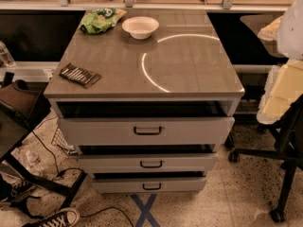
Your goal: Move rxbar chocolate near paper bowl
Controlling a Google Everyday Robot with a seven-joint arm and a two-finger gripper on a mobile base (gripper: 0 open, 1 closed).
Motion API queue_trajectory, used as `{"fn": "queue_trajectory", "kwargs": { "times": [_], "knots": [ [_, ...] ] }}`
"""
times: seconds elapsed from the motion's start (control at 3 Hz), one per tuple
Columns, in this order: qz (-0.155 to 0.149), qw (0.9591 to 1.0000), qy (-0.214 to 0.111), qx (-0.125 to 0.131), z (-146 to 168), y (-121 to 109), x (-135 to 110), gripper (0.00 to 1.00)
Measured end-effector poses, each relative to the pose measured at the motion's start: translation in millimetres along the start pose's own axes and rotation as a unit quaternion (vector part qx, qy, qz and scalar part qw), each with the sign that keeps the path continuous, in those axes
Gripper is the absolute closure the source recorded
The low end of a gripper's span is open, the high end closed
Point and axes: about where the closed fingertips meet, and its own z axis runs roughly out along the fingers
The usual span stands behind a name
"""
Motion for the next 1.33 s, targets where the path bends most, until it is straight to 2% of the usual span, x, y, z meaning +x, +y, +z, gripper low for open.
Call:
{"fn": "queue_trajectory", "kwargs": {
  "times": [0.33, 0.67, 1.0, 1.33],
  "knots": [
    [0.000, 1.0000, 0.000, 0.000, 0, 0, 0, 0.00],
    [0.021, 0.9987, -0.046, 0.008, 5, -7, -28, 0.00],
    [0.102, 0.9803, -0.169, 0.008, 24, -7, -83, 0.00],
    [0.156, 0.9552, -0.251, -0.009, 40, 7, -121, 0.00]
  ]
}}
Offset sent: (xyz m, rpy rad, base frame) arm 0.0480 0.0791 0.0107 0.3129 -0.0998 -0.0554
